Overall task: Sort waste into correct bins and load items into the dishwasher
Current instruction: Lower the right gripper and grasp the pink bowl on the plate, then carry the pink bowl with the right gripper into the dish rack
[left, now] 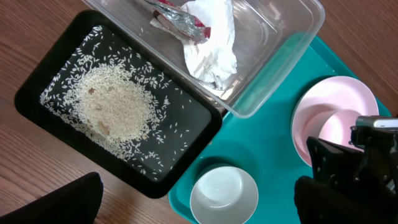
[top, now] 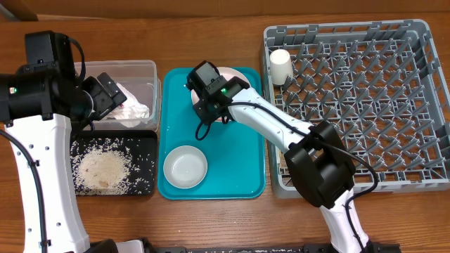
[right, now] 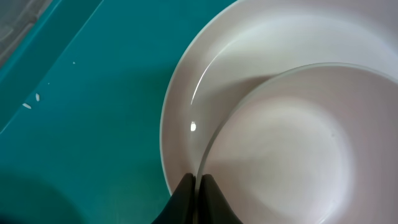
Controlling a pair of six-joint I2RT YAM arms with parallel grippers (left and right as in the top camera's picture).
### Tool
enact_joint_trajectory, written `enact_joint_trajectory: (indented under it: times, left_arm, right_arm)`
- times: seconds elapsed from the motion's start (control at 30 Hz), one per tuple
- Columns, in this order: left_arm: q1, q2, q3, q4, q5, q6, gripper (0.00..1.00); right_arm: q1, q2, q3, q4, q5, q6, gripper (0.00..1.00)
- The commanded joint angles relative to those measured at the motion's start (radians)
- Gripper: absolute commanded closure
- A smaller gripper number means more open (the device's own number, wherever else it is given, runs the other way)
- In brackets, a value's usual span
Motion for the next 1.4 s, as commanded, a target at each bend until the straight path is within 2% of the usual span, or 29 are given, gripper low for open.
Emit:
enact_joint_trajectory:
  times: [0.0, 0.43, 0.63, 0.77, 1.07, 1.17, 1.3, 1.37]
  left_arm:
    - [0.004, 0.003, 0.015, 0.002, -0.01, -0.002, 0.0]
    - [0.005, 0.003, 0.015, 0.002, -0.01, -0.003, 0.0]
    - [0.005, 0.003, 0.015, 0.002, -0.01, -0.002, 0.0]
    - [0.005, 0.003, 0.015, 0.002, -0.01, -0.002, 0.0]
    - [0.005, 0.003, 0.015, 0.002, -0.01, -0.002, 0.0]
    - [0.005, 0.003, 0.015, 0.002, -0.01, -0.002, 0.0]
    - [0.005, 0.003, 0.015, 0.002, -0.01, -0.002, 0.0]
    - [0.005, 0.003, 0.015, 0.002, -0.01, -0.002, 0.0]
  right_arm:
    - [-0.002, -0.09, 0.041, -0.018, -0.005, 0.005, 0.96]
    - [-0.009, -0.455, 0.04, -0.178, -0.084, 0.005, 0.96]
    - [-0.118, -0.579, 0.04, -0.266, -0.162, 0.004, 0.96]
    - [-0.326, -0.601, 0.039, -0.332, -0.451, -0.013, 0.96]
    - [-0.7, -0.599, -0.089, -0.328, -1.138, -0.211, 0.96]
    - [-0.805, -0.598, -0.18, -0.278, -1.333, -0.249, 0.96]
    - [-0.901, -0.597, -0.355, -0.122, -1.548, -0.247, 0.96]
    - [-0.932, -0.595, -0.46, -0.023, -1.588, -0.237, 0.96]
